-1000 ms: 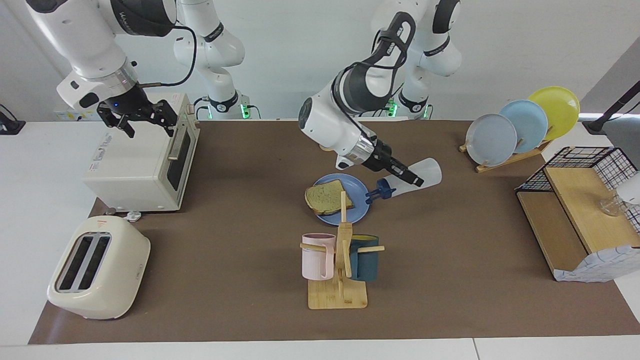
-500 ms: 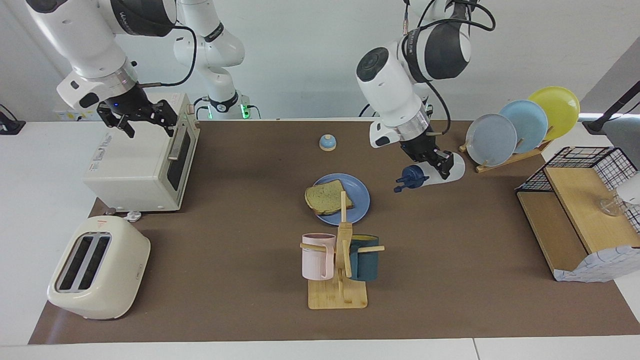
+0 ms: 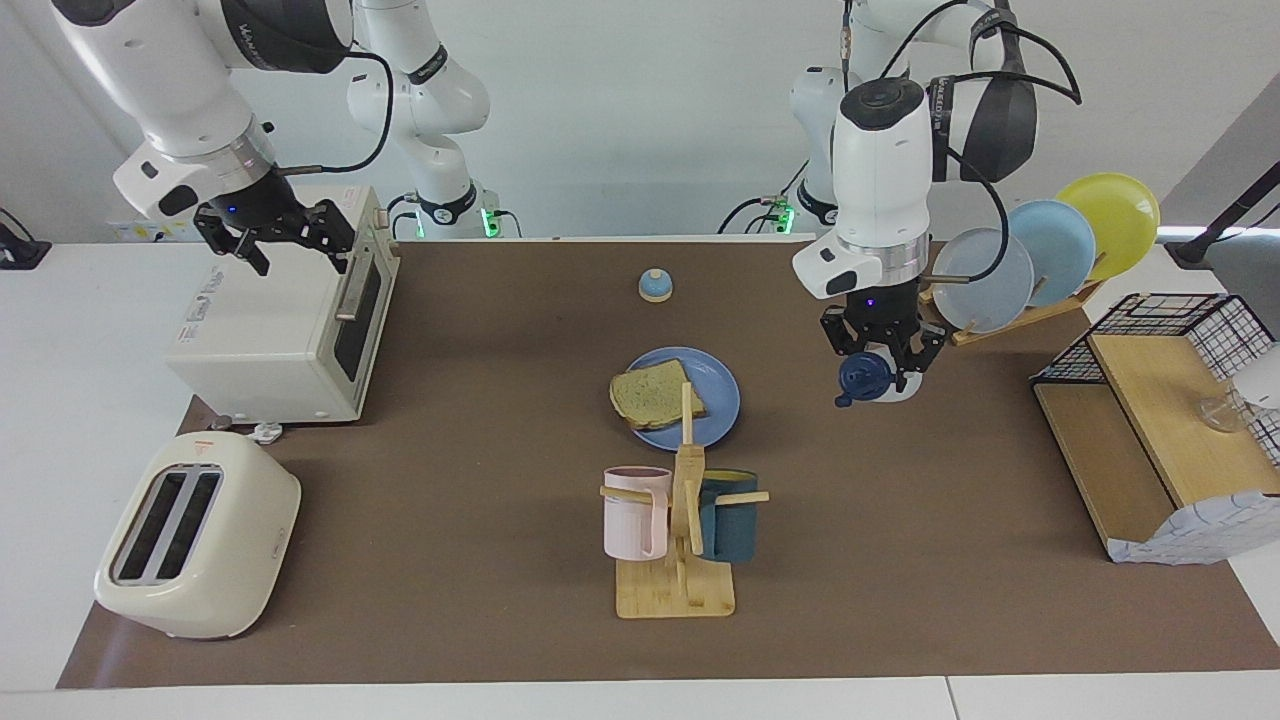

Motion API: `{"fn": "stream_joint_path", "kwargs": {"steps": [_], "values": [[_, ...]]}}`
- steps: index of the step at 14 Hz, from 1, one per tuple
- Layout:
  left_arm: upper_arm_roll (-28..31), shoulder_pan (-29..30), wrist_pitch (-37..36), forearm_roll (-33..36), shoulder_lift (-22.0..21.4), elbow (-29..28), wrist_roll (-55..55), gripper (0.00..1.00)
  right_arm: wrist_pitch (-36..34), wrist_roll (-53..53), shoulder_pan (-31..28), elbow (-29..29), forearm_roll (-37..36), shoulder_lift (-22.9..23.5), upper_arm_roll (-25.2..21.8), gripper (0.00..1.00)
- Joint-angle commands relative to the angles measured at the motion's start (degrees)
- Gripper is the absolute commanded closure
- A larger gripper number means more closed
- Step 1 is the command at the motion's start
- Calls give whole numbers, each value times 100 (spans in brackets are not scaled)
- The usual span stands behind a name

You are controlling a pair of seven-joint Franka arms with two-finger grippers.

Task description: Put bread on plate and add seasoning

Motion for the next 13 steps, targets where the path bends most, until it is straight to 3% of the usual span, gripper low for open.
{"fn": "stream_joint_path", "kwargs": {"steps": [1,5,9,13], "values": [[-46,148,1253,-98,-437,-973,-1035,100,54,-106,-58,-83,-15,-71,32,0],[-46,394,3540,-98,-658,-2117,-2583,100,54,-106,-58,-83,-15,-71,32,0],[-37,544,5043,-98,-430,-2584,-3271,100,54,-106,-58,-83,-15,-71,32,0],[-37,729,5967,-89,0,-2629,-3237,100,54,-106,-58,-83,-15,-71,32,0]]}}
